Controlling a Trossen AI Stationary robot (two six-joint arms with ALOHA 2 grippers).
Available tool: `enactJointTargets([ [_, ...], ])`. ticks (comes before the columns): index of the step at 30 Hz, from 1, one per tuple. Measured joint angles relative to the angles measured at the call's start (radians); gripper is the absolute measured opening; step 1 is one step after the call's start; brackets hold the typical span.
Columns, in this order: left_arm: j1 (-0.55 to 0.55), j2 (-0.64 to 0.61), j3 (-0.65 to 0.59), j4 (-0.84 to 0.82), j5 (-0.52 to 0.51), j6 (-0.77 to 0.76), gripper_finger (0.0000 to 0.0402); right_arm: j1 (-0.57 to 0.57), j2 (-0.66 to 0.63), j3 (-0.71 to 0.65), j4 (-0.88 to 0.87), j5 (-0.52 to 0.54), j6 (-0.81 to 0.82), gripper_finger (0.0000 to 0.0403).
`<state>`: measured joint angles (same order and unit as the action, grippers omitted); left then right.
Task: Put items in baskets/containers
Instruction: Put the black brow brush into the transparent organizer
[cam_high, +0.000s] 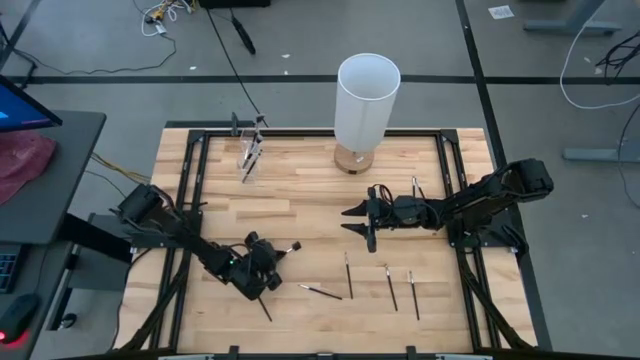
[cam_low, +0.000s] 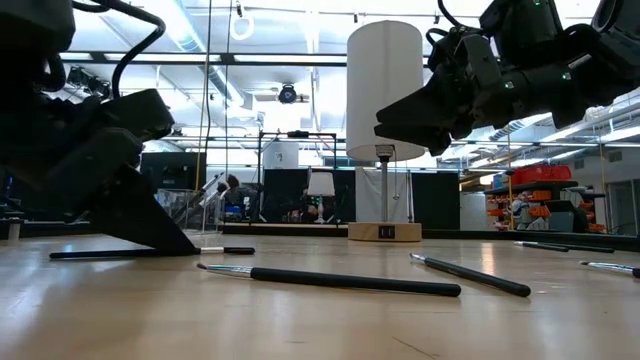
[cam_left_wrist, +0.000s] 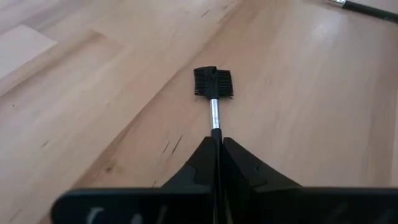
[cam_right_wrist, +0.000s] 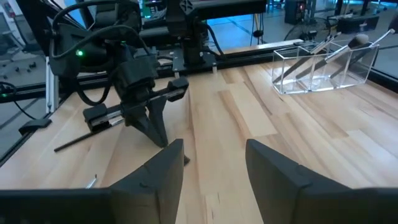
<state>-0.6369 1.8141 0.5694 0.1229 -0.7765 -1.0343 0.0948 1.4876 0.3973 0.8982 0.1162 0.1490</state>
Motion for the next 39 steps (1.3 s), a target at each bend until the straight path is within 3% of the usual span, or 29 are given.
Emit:
enactJointTargets([
  [16,0.004,-0.118,-0.012,0.012,0.051,0.044,0.0005,0.001,0.000,0.000,-0.006,-0.002,0.000,0.0176],
  [29,0.012,-0.123,-0.010,0.036,-0.023,0.029,0.0004,0.001,0.000,0.000,-0.014,-0.003,0.000,0.0176],
  [35,0.018,-0.115,-0.008,0.064,-0.069,0.025,0.0085,0.000,0.000,0.000,-0.014,-0.001,-0.001,0.0176],
  [39,0.045,-0.074,-0.007,0.088,-0.046,0.030,0.0139,0.000,0.000,0.000,-0.013,-0.001,-0.001,0.0176],
])
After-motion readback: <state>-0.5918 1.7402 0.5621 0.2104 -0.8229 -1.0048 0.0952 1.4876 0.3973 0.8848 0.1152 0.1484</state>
